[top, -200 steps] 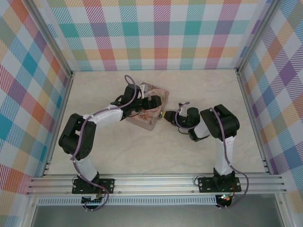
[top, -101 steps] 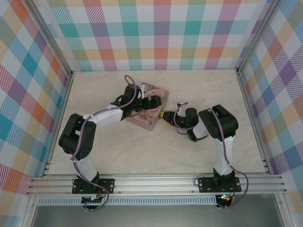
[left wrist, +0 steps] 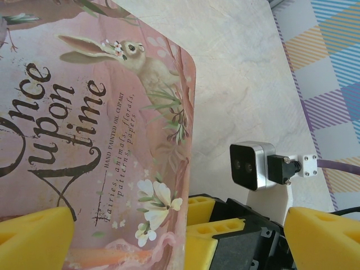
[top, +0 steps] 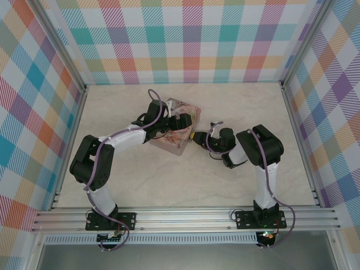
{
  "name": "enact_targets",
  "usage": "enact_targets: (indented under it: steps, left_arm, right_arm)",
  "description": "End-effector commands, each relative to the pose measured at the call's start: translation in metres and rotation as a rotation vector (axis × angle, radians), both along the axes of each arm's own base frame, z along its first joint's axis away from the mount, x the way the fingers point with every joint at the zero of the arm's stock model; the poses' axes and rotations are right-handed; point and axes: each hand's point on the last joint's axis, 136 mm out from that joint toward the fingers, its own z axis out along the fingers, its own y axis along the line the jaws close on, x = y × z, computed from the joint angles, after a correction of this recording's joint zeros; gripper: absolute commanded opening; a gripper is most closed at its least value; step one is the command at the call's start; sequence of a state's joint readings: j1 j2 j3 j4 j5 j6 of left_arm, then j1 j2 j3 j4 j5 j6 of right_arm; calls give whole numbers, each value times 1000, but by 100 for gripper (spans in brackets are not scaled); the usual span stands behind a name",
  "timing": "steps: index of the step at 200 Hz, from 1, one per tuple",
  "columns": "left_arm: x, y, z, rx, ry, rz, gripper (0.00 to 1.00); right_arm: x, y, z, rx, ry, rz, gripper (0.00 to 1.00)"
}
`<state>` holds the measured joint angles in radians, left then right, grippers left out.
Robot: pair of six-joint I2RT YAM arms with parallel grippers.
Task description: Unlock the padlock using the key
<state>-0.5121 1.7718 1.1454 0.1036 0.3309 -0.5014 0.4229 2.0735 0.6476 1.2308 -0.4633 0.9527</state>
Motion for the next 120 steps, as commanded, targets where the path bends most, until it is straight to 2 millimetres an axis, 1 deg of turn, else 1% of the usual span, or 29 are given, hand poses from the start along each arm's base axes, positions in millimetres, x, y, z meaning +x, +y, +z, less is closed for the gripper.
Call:
enact_targets:
  steps: [1,24,37,54,86,107,120]
  left_arm:
    - [-25,12,-46,73,187,1,96]
    - [-25,13,-47,79,189,2,96]
    - [-24,11,-41,68,176,-2,96]
    - [-20,9,-22,53,137,-6,96]
    - [-5,14,25,41,55,-5,97]
    - [9,29,48,45,5,27,99]
    - [19,43,54,64,-7,62,99]
  right_arm:
    - [-9,-10,-43,-121,143,-44,43]
    - [-7,-13,-49,-161,174,-64,42]
    - [-8,-16,-49,-183,175,-76,40]
    - [-7,-19,-47,-196,167,-85,39]
    - [-8,-19,-45,-222,169,-75,37]
    - [-9,-21,-46,-238,182,-76,37]
    - [-10,-21,-47,-241,191,-78,37]
